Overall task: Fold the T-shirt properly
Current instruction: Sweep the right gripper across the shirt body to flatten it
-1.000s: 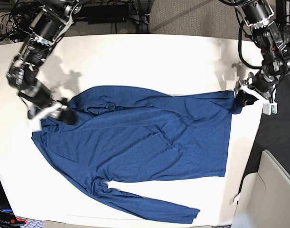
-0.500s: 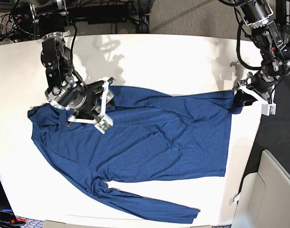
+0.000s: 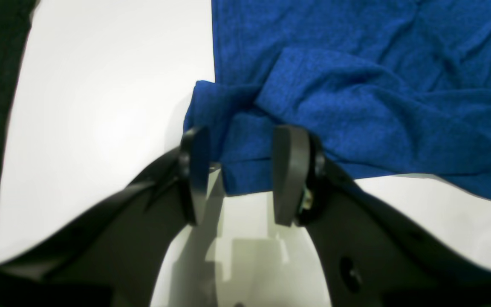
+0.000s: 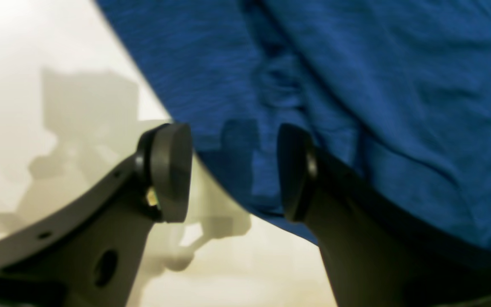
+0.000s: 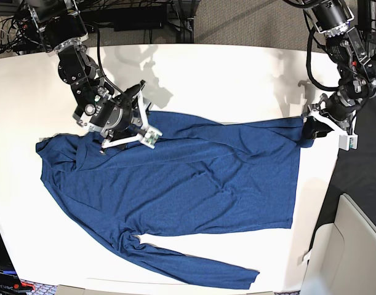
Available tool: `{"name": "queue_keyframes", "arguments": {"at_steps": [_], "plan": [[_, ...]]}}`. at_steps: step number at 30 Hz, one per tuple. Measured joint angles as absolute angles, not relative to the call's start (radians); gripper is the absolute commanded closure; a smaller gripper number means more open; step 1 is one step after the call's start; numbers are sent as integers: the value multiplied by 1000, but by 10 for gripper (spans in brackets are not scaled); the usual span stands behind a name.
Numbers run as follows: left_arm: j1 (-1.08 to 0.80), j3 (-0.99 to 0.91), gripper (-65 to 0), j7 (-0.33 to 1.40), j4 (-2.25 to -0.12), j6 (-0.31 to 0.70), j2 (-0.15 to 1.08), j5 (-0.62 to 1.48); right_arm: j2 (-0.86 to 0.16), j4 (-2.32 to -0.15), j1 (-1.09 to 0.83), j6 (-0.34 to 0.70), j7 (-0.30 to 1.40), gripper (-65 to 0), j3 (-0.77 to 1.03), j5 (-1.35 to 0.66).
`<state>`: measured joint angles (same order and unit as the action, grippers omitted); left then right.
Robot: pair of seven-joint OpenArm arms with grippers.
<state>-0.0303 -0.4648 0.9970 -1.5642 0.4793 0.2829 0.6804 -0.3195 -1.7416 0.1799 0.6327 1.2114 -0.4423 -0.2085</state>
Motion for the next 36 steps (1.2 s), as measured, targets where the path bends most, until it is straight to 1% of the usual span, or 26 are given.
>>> {"name": "queue_keyframes", "arguments": {"at_steps": [5, 12, 13, 14, 17, 19, 20, 23, 26, 29, 31, 36], "plan": [[-30, -465, -238, 997, -1564, 479, 283, 681, -321, -1682, 188, 633, 1202, -321, -459, -216], [-31, -465, -237, 997, -1564, 479, 283, 681, -310, -1584, 252, 633, 1174, -312, -457, -247], [-31, -465, -237, 997, -1564, 479, 282, 680, -310, -1580, 255, 633, 1174, -294, -457, -249], [-31, -465, -236, 997, -1564, 480, 282, 680, -310, -1579, 258, 633, 1174, -260, -457, -249], [-31, -465, -235, 997, -1564, 479, 283, 681, -307, -1579, 258, 635, 1174, -114, -458, -250], [-32, -467, -220, 997, -1564, 479, 282, 680, -305, -1579, 260, 636, 1175, -20, -460, -247], [-33, -467, -212, 997, -1564, 479, 282, 681, -304, -1577, 264, 640, 1176, 0, -460, -245], [-33, -467, -205, 997, -1564, 479, 282, 681, -305, -1575, 278, 640, 1190, -6, -453, -229], [-33, -467, -202, 995, -1564, 479, 282, 681, -311, -1619, 286, 640, 1208, -6, -434, -208], [-33, -467, -202, 994, -1564, 479, 282, 680, -275, -1678, 286, 641, 1180, -6, -341, -208], [-33, -468, -202, 994, -1564, 479, 283, 681, -252, -1699, 297, 705, 1174, -6, -289, -212], [-33, -469, -202, 994, -1564, 479, 281, 681, -178, -1667, 368, 698, 1164, -6, -245, -205]]}}
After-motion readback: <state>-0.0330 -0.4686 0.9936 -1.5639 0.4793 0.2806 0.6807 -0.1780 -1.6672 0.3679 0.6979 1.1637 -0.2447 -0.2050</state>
